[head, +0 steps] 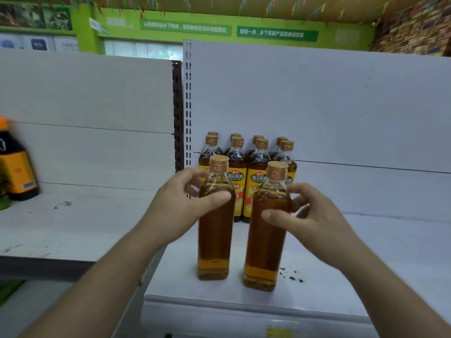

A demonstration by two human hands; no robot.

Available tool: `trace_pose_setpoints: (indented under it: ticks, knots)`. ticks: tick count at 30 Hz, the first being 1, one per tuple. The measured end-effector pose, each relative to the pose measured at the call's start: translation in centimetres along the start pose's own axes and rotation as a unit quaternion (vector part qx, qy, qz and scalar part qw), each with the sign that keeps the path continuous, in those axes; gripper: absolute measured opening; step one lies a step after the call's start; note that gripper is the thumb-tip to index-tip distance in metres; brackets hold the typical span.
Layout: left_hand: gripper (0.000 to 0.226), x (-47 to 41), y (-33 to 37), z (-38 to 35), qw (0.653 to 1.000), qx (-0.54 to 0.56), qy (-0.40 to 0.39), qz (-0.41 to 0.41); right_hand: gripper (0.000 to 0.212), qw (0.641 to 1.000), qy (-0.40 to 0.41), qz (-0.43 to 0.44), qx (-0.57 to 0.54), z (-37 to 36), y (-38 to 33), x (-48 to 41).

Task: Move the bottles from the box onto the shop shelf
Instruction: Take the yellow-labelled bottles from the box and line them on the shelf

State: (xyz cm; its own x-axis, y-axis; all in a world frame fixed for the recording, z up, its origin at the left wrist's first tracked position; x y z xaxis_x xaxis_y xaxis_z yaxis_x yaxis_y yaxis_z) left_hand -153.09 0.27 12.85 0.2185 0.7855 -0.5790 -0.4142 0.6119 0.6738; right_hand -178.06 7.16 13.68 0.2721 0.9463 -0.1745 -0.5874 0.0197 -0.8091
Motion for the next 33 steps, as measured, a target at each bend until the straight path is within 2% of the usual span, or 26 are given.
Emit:
trace_pose_setpoints:
  ticks: [3, 7, 12, 17, 22, 26, 30, 33]
  knots:
    - [0.071, 1.2, -2.1, -0.4, 0.991, 0.087, -0.092, 0.048, 0.052, 0.995, -0.083, -0.055, -0.006, -1.5, 2.6, 0.4]
    - [0.06, 2.1, -3.2, -0.8, 0.976, 0.118, -0.165, 0.076, 0.044, 0.974, -0.214, -0.072, -0.001, -2.7, 4.3, 0.3]
    - [0.058, 2.6, -4.0, -1.2, 0.963, 0.132, -0.219, 0.079, 0.035, 0.966, -0.249, -0.066, -0.015, -3.0, 5.3, -0.1]
    - [0.051, 2.8, -4.3, -1.7, 0.969, 0.147, -0.185, 0.074, 0.033, 0.975, -0.214, -0.061, -0.016, -3.6, 5.9, -0.3]
    - [0.049, 2.9, -5.2, -2.6, 0.983, 0.113, -0.134, 0.062, 0.046, 0.989, -0.137, -0.062, 0.018, -4.8, 6.7, -0.4]
    - [0.049, 3.1, -5.6, -3.5, 0.995, 0.046, -0.062, 0.058, 0.054, 0.994, -0.05, -0.088, 0.034, -6.1, 6.5, -0.5]
    - [0.055, 3.4, -4.9, -4.6, 0.995, -0.064, 0.003, 0.079, 0.055, 0.986, 0.042, -0.106, 0.12, -7.6, 5.8, -0.8]
    - [0.046, 3.6, -4.0, -5.1, 0.987, -0.123, 0.043, 0.09, 0.055, 0.978, 0.103, -0.121, 0.138, -8.7, 5.2, -0.9]
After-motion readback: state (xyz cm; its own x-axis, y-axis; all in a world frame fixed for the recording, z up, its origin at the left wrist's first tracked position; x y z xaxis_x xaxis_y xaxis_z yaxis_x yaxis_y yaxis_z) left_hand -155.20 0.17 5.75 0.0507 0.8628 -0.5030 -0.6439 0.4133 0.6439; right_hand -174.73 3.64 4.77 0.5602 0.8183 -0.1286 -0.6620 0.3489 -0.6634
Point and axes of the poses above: each hand's wrist, its own x-axis away from the middle knuckle, its own z-axis out of the back of the hand, y = z × x, the point moved 1 cm from there along -x, towards the middle knuckle, and after that the axes turned 12 degrees about -z, right-handed, at the moved point
